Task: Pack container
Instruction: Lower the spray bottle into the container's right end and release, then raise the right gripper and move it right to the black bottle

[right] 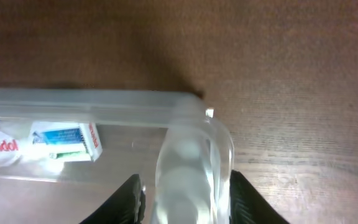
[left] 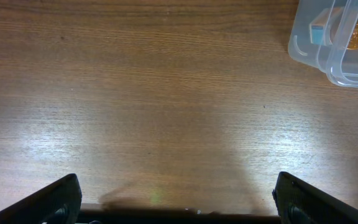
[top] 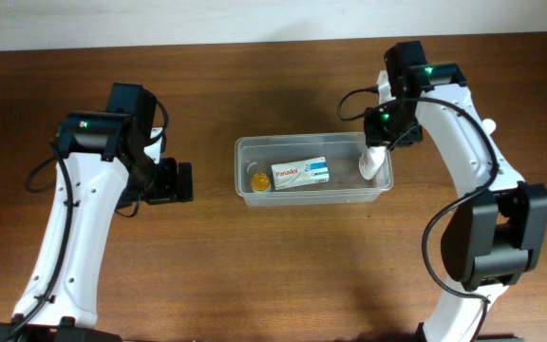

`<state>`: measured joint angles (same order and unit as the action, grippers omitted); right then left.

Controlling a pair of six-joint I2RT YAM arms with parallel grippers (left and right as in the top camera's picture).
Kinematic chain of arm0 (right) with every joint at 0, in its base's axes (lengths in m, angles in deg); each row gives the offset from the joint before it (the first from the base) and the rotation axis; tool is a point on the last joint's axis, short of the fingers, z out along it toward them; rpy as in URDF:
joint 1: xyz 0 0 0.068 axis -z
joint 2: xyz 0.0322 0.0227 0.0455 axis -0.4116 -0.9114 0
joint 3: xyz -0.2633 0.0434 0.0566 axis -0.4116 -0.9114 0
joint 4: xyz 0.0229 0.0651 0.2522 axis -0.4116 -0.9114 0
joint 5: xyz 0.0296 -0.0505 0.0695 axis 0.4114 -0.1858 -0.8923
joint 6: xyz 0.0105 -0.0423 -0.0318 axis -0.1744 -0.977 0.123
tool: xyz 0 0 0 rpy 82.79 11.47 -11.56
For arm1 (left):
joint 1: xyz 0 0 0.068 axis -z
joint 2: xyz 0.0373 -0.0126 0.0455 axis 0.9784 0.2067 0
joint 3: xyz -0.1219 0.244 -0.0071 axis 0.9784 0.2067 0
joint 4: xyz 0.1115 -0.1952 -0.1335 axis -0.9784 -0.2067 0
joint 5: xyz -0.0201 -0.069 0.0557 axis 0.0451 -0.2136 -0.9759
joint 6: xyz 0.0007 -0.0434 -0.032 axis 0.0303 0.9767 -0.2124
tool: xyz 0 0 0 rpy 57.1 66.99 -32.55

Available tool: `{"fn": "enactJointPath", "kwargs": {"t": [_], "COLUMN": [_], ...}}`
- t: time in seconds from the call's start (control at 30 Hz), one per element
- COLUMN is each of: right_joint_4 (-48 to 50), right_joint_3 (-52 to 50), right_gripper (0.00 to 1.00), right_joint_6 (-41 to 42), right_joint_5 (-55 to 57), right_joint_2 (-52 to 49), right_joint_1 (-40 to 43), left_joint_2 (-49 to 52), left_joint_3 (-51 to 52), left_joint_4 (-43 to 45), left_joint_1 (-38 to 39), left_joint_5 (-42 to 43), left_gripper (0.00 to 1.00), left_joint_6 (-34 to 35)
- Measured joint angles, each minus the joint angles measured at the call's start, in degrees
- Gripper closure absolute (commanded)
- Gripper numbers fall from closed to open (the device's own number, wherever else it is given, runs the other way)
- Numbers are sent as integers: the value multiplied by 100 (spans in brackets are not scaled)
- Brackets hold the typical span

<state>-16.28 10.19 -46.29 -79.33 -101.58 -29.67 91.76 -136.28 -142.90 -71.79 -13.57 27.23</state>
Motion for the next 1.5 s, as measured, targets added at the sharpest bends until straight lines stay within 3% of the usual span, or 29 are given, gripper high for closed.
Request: {"fn": "enactJointPath", "kwargs": {"t": [0.27,0.37,0.43,0.63,0.77,1.03,1.5], "right_joint_4": [-815,-1207,-1473,-1939,-1998,-1390,-990], "right_joint_3": [1152,1674,2033,2551,2555,2433,2402], "right_gripper": [46,34,20,10,10,9,9], "right_joint_6": [-175,-205,-216,-304,-398,-1445,-2210], "right_joint_5": [55,256,470,1012,1049,44,-129], "right_joint_2": [66,195,321,734,765,758,-269], "right_joint_1": [0,24,74,789,1580,2677,3117], "left_joint_2": [0,0,0,0,0,0,0], "left_joint_3": [0,0,0,0,0,0,0], "left_joint_4": [0,0,0,0,0,0,2], "left_joint_1": [0,0,0,0,0,0,0], "left_joint_5": [-2,-2,-2,0,0,0,-2], "left_gripper": [1,1,0,0,1,0,0], "left_joint_6": [-2,-2,-2,-2,0,0,0]}}
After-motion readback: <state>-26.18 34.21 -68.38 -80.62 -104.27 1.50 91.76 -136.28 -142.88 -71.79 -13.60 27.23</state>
